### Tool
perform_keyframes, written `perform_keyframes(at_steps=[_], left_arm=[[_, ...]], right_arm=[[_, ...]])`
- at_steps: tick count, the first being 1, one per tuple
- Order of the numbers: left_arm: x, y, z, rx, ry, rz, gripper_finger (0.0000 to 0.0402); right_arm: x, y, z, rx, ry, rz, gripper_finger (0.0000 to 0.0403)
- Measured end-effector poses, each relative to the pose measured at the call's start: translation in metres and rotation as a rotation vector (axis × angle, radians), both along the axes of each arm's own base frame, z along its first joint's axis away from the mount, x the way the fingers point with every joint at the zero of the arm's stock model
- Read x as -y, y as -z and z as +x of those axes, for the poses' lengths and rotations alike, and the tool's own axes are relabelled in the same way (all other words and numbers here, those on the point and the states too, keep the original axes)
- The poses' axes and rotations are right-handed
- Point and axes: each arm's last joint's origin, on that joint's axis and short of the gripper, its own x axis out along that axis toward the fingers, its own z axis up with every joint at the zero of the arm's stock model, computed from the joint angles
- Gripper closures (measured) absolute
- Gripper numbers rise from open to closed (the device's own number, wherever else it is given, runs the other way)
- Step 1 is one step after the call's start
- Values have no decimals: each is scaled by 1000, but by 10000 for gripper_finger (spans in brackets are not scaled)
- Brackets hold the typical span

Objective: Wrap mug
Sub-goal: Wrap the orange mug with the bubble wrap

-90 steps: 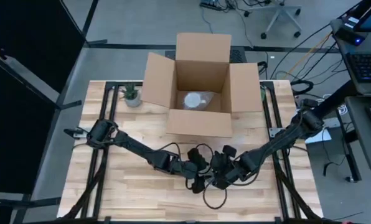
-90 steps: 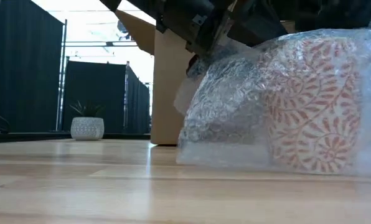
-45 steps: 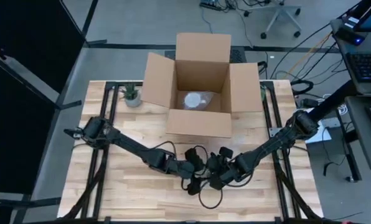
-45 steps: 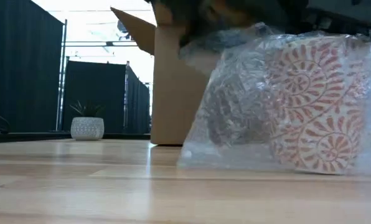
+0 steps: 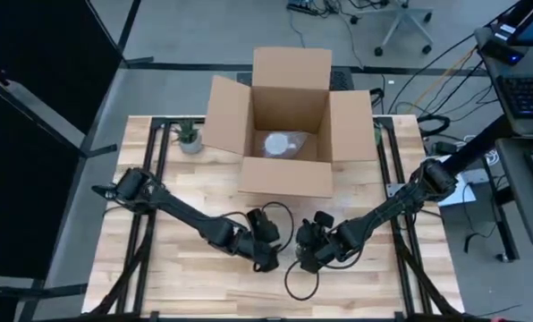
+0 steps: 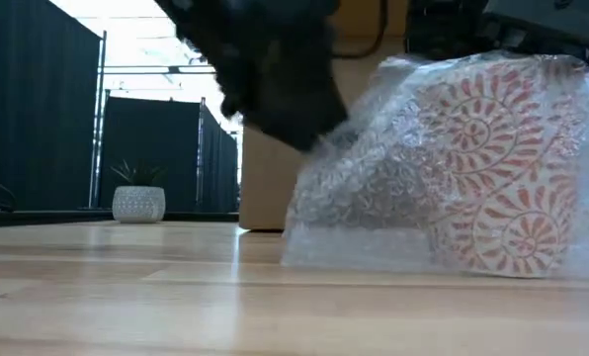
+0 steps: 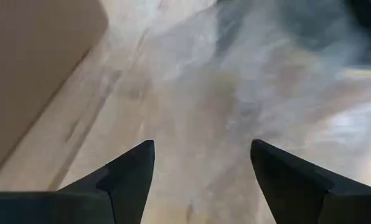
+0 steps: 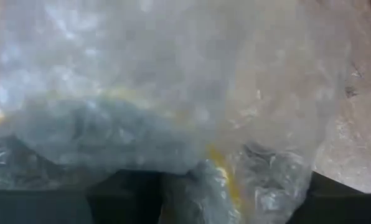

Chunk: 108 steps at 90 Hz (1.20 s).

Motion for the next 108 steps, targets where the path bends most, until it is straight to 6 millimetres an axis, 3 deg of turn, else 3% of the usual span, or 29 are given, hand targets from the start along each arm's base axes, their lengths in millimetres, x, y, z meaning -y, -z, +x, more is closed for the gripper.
perform_keyframes(at_steps=[11, 26, 46, 67, 78, 89, 108], left_arm=[[5, -17, 14, 187, 93, -40, 149], [7, -27, 21, 293, 177, -116, 149], [2, 5, 35, 257, 155, -192, 149], [1, 14, 37, 230, 167, -218, 149], [1, 15, 37, 219, 174, -213, 149], [2, 19, 35, 190, 179, -206, 149], [1, 20, 35, 195, 175, -200, 149]], right_arm=[[0, 0, 0, 0, -2, -1, 216], [0, 0, 0, 2, -4, -1, 216], [1, 0, 1, 1, -17, -7, 216], [2, -2, 1, -17, -59, 21, 216], [6, -14, -8, -61, -72, 58, 216], [3, -43, -14, -14, -85, 94, 216], [6, -57, -24, 23, -97, 49, 216]])
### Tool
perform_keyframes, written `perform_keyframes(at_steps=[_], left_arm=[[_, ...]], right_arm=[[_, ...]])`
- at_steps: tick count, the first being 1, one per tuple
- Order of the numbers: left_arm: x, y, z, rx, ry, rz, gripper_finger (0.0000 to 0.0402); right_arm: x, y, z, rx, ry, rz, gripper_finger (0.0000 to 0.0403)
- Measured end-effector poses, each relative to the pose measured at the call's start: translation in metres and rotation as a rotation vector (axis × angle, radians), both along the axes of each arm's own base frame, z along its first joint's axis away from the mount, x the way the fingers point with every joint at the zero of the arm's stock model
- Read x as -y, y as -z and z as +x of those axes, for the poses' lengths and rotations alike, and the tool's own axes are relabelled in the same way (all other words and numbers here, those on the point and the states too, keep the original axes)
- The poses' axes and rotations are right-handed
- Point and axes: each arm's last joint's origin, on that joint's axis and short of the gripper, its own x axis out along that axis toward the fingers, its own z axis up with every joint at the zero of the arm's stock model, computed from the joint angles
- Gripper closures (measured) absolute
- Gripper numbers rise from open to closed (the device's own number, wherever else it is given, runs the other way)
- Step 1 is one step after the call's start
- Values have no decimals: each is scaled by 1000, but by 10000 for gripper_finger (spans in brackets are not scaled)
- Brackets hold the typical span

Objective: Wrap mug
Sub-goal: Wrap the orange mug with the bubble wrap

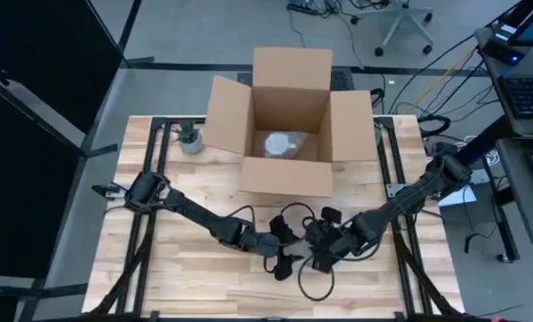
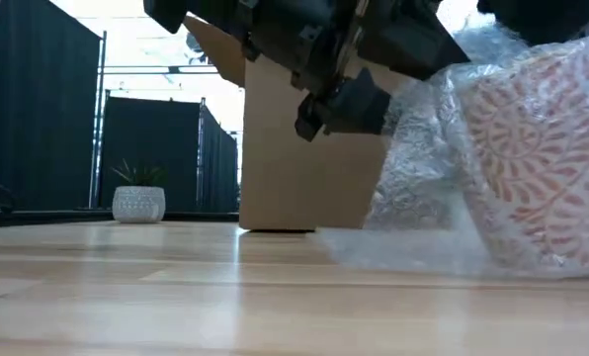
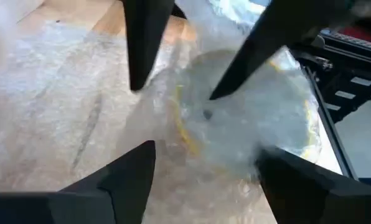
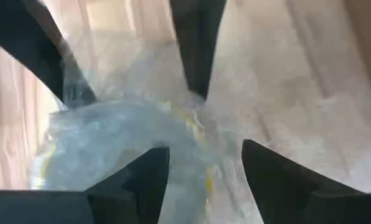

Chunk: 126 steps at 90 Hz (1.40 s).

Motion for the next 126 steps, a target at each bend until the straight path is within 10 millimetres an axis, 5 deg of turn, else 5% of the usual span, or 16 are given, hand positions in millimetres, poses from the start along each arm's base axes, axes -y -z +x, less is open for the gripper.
perform_keyframes(at_steps=[32, 76, 101, 113, 126], left_arm=[[-1, 3, 0, -12, -11, 4, 149], [-2, -15, 10, 49, -21, -21, 149], [-10, -24, 17, 22, -67, -53, 149], [-18, -24, 20, 24, -89, -56, 149], [-19, -22, 21, 26, -92, -56, 149]], right_arm=[[2, -26, -14, 82, -1, 4, 216], [-3, 24, -39, -77, 107, 17, 216], [-1, 57, -38, 73, 176, 142, 216], [1, 52, -37, 11, 143, 156, 216], [1, 25, -37, -46, 108, 148, 216]])
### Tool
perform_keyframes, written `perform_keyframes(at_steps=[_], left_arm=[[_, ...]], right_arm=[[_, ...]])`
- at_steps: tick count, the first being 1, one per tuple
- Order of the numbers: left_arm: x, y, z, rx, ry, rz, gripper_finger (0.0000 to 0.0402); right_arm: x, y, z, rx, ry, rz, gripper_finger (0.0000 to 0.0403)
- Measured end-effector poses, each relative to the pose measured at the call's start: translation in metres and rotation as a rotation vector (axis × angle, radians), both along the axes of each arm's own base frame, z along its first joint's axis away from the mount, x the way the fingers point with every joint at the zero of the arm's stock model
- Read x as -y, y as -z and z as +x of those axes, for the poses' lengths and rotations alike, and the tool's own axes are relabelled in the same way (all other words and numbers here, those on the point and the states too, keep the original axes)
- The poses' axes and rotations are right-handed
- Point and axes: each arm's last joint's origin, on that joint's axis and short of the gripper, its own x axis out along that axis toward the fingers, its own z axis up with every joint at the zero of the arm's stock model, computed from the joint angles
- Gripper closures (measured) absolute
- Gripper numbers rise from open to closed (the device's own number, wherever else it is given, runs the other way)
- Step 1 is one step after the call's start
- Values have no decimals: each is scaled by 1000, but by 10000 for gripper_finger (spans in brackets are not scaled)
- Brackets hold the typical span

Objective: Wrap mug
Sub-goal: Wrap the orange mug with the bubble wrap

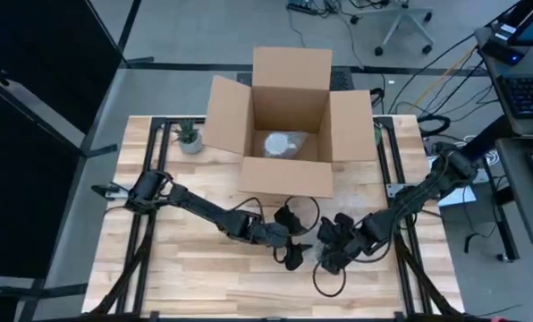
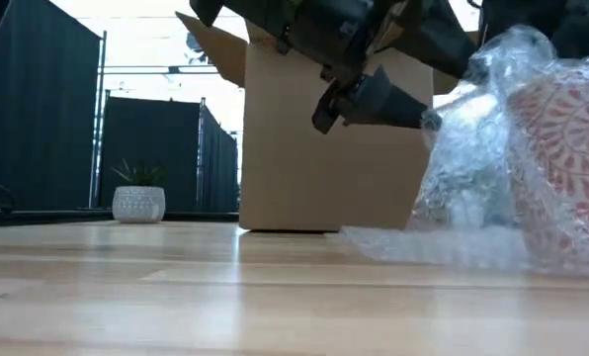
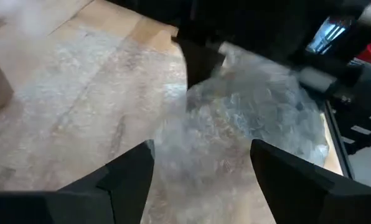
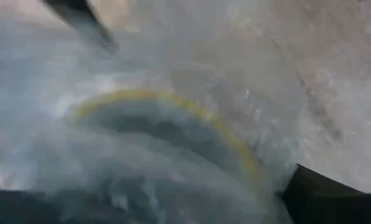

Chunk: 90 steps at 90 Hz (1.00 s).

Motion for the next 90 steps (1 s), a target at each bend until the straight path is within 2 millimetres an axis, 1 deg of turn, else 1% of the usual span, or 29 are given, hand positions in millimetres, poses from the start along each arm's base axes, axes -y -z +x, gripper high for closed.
perform_keyframes(at_steps=[11, 30, 38, 44, 51, 62, 68, 77, 90], left_arm=[[0, 1, 0, -4, 2, 4, 149], [1, 1, 0, -4, 7, 9, 149], [1, 1, 0, -6, 8, 9, 149], [1, 1, 0, -6, 8, 9, 149], [1, 1, 0, -7, 13, 6, 149], [1, 1, 0, -8, 15, 6, 149], [1, 1, 0, -7, 15, 6, 149], [1, 1, 0, -7, 15, 6, 149], [2, 0, 0, -1, 13, 1, 149]], right_arm=[[-1, -25, 0, -24, -48, -40, 216], [-1, -61, 1, -49, -92, -92, 216], [-2, -70, 4, -9, -77, -118, 216], [-2, -73, 6, 40, -50, -142, 216], [-4, -63, 11, 74, -27, -156, 216], [-4, -23, 9, -36, -23, -157, 216], [-3, -8, 5, -93, -24, -118, 216], [-3, 6, 0, -115, 8, -85, 216], [0, 23, 0, -53, 52, -59, 216]])
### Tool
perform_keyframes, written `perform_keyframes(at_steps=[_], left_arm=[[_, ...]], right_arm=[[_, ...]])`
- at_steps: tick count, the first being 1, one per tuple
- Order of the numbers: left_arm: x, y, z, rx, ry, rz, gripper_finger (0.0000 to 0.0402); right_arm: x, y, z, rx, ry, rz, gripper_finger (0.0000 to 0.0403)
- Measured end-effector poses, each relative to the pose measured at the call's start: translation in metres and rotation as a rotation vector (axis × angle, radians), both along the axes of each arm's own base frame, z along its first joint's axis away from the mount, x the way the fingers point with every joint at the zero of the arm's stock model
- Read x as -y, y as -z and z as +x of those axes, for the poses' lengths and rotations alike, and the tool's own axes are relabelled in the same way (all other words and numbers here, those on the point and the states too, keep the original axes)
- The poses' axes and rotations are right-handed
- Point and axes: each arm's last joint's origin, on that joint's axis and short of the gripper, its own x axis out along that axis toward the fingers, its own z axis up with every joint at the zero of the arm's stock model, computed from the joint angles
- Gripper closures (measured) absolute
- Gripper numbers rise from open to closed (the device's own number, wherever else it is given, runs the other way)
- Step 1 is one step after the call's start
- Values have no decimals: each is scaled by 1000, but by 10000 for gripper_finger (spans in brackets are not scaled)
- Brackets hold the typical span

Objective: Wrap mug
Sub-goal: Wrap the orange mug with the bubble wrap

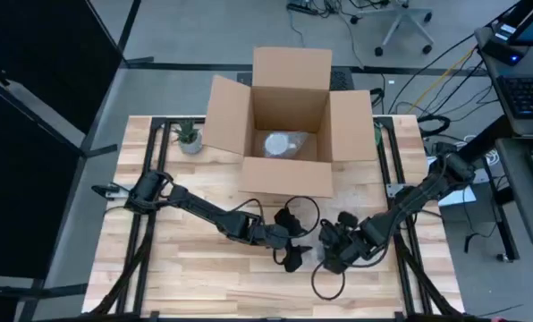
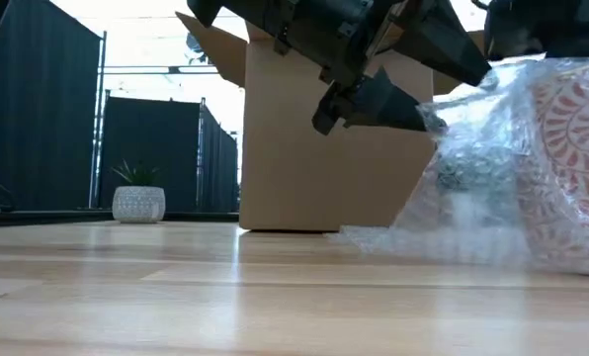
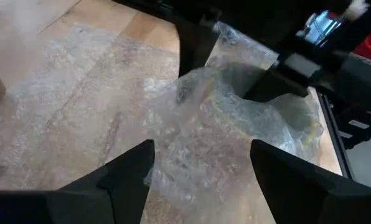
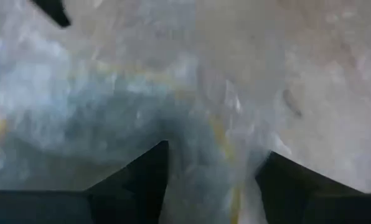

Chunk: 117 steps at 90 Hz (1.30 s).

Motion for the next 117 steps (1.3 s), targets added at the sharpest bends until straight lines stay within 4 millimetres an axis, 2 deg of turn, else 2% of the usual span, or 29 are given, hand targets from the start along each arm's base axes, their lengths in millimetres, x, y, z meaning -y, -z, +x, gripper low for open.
perform_keyframes(at_steps=[17, 29, 40, 50, 66, 87, 103, 117], left_arm=[[2, -10, 5, 82, 23, -22, 149], [2, -18, 8, 111, 9, 87, 149], [3, -1, 17, 80, 13, 139, 149], [14, 17, 31, 73, 37, 137, 149], [24, 27, 42, 43, 56, 143, 149], [20, 25, 43, 27, 62, 143, 149], [20, 26, 43, 22, 63, 145, 149], [20, 26, 42, 20, 65, 149, 149]], right_arm=[[3, 10, 0, 28, 0, 16, 216], [3, 10, 0, 30, -10, 15, 216], [2, 10, 1, 39, -27, 13, 216], [2, 10, 1, 36, -34, 14, 216], [0, 8, -1, 1, -70, 39, 216], [-5, -19, 5, -42, -115, 5, 216], [-8, -47, 6, -91, -166, -52, 216], [-16, -71, 5, -66, -207, -76, 216]])
